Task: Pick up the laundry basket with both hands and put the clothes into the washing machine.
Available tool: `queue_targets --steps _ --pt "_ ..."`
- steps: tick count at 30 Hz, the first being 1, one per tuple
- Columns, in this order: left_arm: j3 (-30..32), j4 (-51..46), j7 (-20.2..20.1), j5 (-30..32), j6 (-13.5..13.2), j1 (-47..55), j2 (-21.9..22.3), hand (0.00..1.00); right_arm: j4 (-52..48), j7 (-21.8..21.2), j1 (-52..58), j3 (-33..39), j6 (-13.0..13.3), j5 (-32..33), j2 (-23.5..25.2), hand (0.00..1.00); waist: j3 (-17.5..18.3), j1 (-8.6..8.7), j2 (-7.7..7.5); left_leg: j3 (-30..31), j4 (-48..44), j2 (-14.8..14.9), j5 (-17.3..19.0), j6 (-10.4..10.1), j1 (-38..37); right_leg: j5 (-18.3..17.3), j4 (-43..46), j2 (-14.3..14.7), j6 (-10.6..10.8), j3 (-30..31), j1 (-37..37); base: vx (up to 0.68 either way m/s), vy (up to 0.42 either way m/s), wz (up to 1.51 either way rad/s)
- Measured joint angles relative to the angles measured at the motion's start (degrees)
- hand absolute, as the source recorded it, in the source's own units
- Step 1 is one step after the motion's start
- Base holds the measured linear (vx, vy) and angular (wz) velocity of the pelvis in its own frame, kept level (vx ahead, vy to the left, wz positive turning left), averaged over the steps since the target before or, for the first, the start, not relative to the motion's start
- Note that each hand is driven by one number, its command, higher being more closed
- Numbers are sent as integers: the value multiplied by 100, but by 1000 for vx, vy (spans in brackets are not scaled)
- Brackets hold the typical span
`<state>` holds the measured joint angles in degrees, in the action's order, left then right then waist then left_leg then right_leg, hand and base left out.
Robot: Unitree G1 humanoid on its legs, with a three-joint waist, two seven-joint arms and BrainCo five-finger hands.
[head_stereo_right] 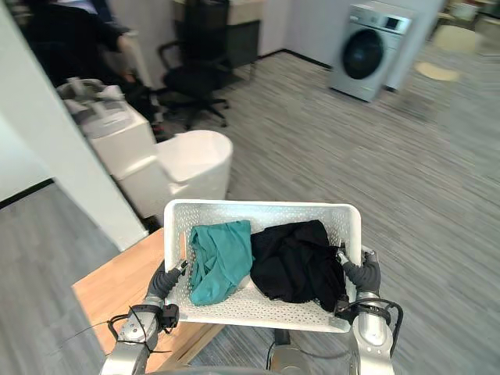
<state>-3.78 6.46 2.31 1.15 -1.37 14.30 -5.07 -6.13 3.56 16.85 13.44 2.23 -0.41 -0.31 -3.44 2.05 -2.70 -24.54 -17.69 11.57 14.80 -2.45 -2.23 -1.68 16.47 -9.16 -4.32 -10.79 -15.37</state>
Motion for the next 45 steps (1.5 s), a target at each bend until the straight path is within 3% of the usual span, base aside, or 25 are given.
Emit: queue_targets --steps 1,2,3,4,5,8,12,18,20,21,22,24,27,29,31,32,33,34,36,37,38,39,40,42,45 --pt "67 2 4 1 9 -6 -13 100 11 2 19 -21 3 -3 54 100 71 33 -201 -408 -136 -85 32 -33 -202 586 152 -166 54 -464 200 52 2 -186" --pt "112 4 17 -2 14 -13 -1 100 53 4 -33 -62 1 -7 23 100 63 18 -194 -477 -218 -73 101 -27 -222 874 79 -83 390 -580 198 -103 -13 -185" --pt "179 42 19 -7 13 -69 72 100 86 9 -217 -69 24 -18 -50 100 127 -11 111 -651 -60 264 269 -77 -279 1550 -539 380 501 -449 216 -153 -27 -164" --pt "217 61 6 -4 -27 -124 102 100 108 12 -296 -34 20 -17 -19 100 87 -25 228 -964 -12 365 197 -71 -351 1271 -211 319 225 -511 130 -160 -68 -154" --pt "188 160 6 -2 -36 -268 174 100 292 17 -423 67 117 -14 -85 100 92 155 243 -1126 100 355 135 -99 -429 116 1567 -123 -93 -697 -110 -33 -56 -86" --pt "151 522 -11 -10 -40 -350 221 100 857 9 -747 82 152 -18 -340 100 183 219 16 -1310 147 178 155 -276 -546 -580 1722 -669 346 -994 357 25 -116 -76" --pt "146 795 -6 -8 25 -433 382 100 996 9 -755 130 83 -24 -484 100 195 159 390 -1241 388 274 -58 -460 -409 -338 -94 97 619 -1155 797 40 -97 -70" --pt "163 914 4 -25 27 -497 333 100 1007 4 -747 61 75 -21 -435 100 156 145 436 -1053 -905 1068 -81 -492 -196 -68 -973 778 485 -937 1289 45 -89 -39" --pt "165 924 33 -40 23 -483 349 100 1007 7 -749 17 76 -18 -478 100 -41 43 612 -776 -2248 1598 -176 266 51 -242 -951 973 352 -752 1501 32 -34 -69" --pt "177 924 48 -70 0 -382 341 100 1026 -3 -740 -41 75 -18 -483 100 -117 -7 707 -517 -3063 1853 -613 1014 307 -379 -895 1072 319 -561 1625 108 4 -86" --pt "188 922 51 -116 -24 -232 326 100 1040 -17 -716 -113 65 -20 -525 100 -174 -38 699 -9 -3670 1870 -1288 1355 700 -494 -856 1094 293 -328 1716 169 3 -83" --pt "192 932 42 -164 -42 -120 435 100 1045 -21 -722 -183 48 -20 -682 100 -202 -65 772 811 -4100 1412 -1048 816 1164 -550 -844 1023 223 -94 1767 233 27 -53" --pt "216 933 27 -174 -36 64 587 100 1236 -76 -847 -301 -24 -19 -907 100 -309 -316 623 1555 -3082 -103 -320 153 1854 -603 -974 674 278 440 1839 274 65 -80" --pt "268 934 18 -172 -21 180 557 100 1495 -112 -888 -381 -24 -14 -907 100 -309 -313 632 1664 -723 -254 -533 -144 2021 -672 -1194 654 438 386 2111 343 105 -37" --pt "273 936 4 -166 -4 236 552 100 1635 -113 -918 -400 -19 -14 -906 100 -308 -309 618 1685 229 -295 -1027 -301 2005 -704 -1303 615 599 383 2267 410 154 -5" --pt "283 935 4 -166 3 274 548 100 1736 -112 -971 -439 -19 -15 -914 100 -297 -340 586 1663 445 -349 -1512 -315 1916 -712 -1387 558 685 419 2365 460 210 -19" --pt "379 906 6 -164 16 232 523 100 1902 -111 -1142 -513 -17 -15 -894 100 -305 -355 473 1666 424 -592 -1770 75 1892 -772 -1457 329 894 491 2403 434 215 -11" --pt "461 882 14 -159 46 154 546 100 1987 -113 -1296 -543 -17 -15 -905 100 -333 -318 431 1646 -76 -690 -1458 338 2139 -770 -1455 192 1057 469 2394 418 236 -1" --pt "461 869 36 -159 68 178 565 100 2125 -129 -1418 -545 -20 -17 -908 100 -329 -409 436 1487 -806 -751 -782 438 2246 -858 -1189 -32 1316 535 2406 478 320 -24" --pt "460 869 46 -155 100 227 611 100 2177 -135 -1372 -537 -20 -17 -910 100 -328 -460 434 1312 -961 -918 -367 576 1971 -1101 -243 -321 1637 633 2242 542 391 -34" --pt "457 869 47 -151 104 258 614 100 2197 -142 -1350 -537 -20 -17 -906 100 -328 -442 434 1266 -945 -1028 -237 624 1808 -1165 443 -433 1666 676 2028 448 335 -15" --pt "449 869 47 -151 104 281 615 100 2203 -156 -1314 -540 -20 -17 -899 100 -328 -424 434 1230 -904 -1138 -132 684 1634 -1140 1297 -582 1624 711 1737 376 285 0" --pt "433 861 46 -148 106 318 535 100 2213 -205 -1201 -548 -17 -15 -817 100 -355 -363 352 1160 -749 -1451 99 832 1101 -639 3352 -983 823 757 971 480 320 6" --pt "412 860 59 -148 117 349 366 100 2297 -231 -1152 -541 -37 -14 -658 100 -395 -227 368 1215 -537 -1601 291 912 471 -664 4816 -928 737 848 365 599 289 8" --pt "317 708 133 -149 116 333 164 100 2274 -230 -1109 -521 -27 0 -561 100 -418 -131 454 1297 318 -1656 326 894 -478 -1220 4414 -845 571 -73 -486 521 144 -3"
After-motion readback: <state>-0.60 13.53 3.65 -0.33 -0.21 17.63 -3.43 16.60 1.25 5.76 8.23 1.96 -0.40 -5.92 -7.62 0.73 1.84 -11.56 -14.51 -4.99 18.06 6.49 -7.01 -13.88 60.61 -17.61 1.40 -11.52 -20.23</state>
